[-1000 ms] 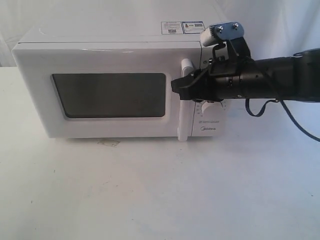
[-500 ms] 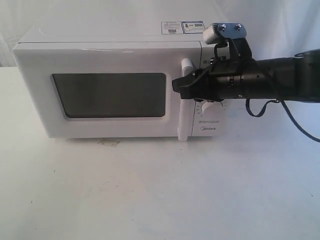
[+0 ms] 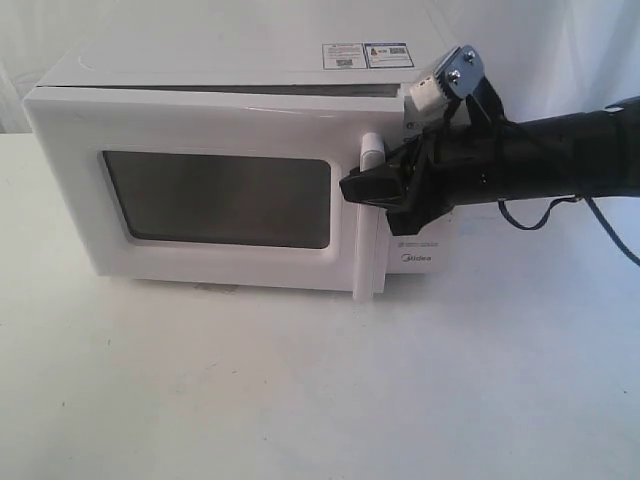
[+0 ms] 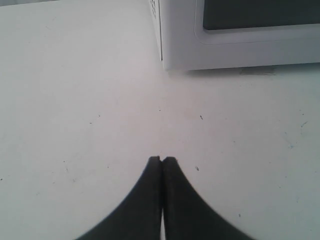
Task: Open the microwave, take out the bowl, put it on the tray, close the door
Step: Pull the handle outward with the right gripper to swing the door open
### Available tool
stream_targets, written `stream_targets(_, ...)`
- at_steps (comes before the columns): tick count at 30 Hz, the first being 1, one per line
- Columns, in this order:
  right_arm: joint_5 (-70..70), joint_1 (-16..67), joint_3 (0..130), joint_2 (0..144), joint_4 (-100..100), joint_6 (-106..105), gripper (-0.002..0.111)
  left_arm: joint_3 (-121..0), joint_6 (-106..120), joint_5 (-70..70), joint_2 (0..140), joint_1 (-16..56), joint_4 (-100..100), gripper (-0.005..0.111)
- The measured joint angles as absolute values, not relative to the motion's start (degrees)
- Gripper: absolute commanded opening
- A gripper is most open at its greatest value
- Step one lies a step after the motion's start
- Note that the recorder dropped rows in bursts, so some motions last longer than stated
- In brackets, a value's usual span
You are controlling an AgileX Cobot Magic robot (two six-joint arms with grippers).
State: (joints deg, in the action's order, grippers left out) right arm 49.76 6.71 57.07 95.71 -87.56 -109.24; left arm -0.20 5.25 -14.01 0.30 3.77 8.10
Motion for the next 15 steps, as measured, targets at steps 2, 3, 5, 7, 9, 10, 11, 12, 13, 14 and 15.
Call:
stream_targets(2,50.28,6.57,56.81,95.71,-87.56,-109.76,0.0,-0.2,5.25,-14.01,0.3,3.77,8.1,0.0)
stream_targets(3,50.53,6.53,56.72,95.71,-87.67,-110.05,0.0,-0.2,5.25,-14.01,0.3,3.77,8.1,0.0)
stream_targets(5,50.73,6.43,56.32,95.71,-88.05,-110.93,0.0,-0.2,5.25,-14.01,0.3,3.77,8.1,0.0)
stream_targets(7,51.12,6.39,55.34,95.18,-88.44,-111.8,0.0,-0.2,5.25,-14.01,0.3,3.77,8.1,0.0)
stream_targets(9,52.21,6.39,53.99,93.85,-87.94,-112.25,0.0,-0.2,5.25,-14.01,0.3,3.77,8.1,0.0)
stream_targets(10,53.88,6.5,53.19,93.26,-87.13,-111.53,0.001,-0.2,5.25,-14.01,0.3,3.77,8.1,0.0)
stream_targets(11,55.98,6.77,52.34,92.66,-86.23,-111.28,0.004,-0.2,5.25,-14.01,0.3,3.77,8.1,0.0)
stream_targets(12,56.05,7.04,51.63,91.72,-85.78,-111.17,0.006,-0.2,5.25,-14.01,0.3,3.77,8.1,0.0)
stream_targets(13,55.54,7.17,51.25,91.1,-85.62,-111.01,0.011,-0.2,5.25,-14.01,0.3,3.77,8.1,0.0)
stream_targets(14,54.98,7.43,50.71,90.43,-85.58,-110.79,0.017,-0.2,5.25,-14.01,0.3,3.77,8.1,0.0)
stream_targets(15,54.68,7.53,50.21,89.69,-85.33,-110.55,0.024,-0.2,5.25,-14.01,0.3,3.77,8.1,0.0)
